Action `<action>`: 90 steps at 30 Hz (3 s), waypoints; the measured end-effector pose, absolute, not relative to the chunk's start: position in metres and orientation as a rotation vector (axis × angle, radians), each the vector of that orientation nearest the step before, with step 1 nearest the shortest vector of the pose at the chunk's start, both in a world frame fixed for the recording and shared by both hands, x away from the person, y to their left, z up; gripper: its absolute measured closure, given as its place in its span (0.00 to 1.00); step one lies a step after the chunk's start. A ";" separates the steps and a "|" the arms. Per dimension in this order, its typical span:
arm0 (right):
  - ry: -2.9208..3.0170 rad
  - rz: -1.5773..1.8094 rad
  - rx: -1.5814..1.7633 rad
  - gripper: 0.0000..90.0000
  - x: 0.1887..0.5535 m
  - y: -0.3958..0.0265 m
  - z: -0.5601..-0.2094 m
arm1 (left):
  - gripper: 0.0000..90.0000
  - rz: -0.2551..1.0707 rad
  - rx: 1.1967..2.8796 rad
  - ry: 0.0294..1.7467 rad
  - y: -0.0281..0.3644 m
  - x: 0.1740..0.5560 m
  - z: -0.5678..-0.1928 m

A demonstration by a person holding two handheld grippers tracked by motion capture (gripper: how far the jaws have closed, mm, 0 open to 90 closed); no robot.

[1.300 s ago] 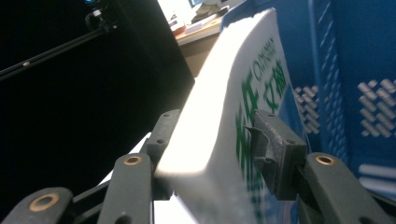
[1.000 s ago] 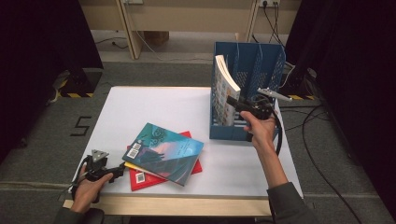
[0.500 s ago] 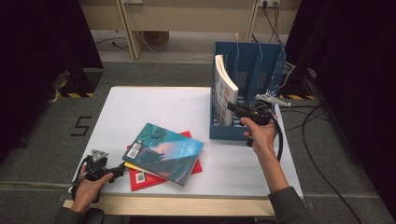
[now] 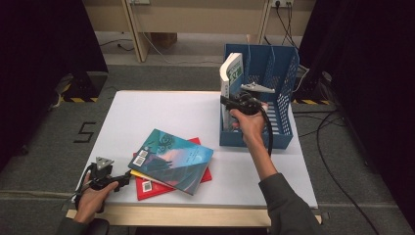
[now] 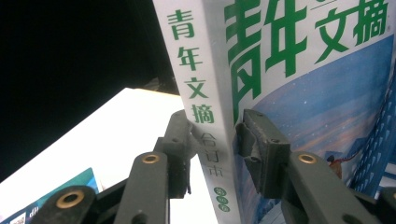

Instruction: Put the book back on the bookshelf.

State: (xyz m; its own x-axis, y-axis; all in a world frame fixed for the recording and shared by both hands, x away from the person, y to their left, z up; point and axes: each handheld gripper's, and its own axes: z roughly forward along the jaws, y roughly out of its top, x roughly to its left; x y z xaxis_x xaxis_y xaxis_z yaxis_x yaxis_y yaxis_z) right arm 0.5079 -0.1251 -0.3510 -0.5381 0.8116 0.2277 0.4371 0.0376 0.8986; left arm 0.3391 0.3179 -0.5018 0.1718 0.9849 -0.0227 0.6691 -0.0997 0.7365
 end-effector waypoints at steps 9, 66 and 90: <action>1.958 1.545 1.277 0.74 0.478 -0.161 -0.358 | 0.18 0.665 1.837 1.565 0.317 0.339 -0.502; 1.997 1.355 1.199 0.76 0.531 -0.125 -0.360 | 0.18 0.667 1.839 1.564 0.318 0.339 -0.502; 1.950 1.376 1.248 0.57 0.520 -0.112 -0.368 | 0.17 0.665 1.842 1.558 0.318 0.340 -0.502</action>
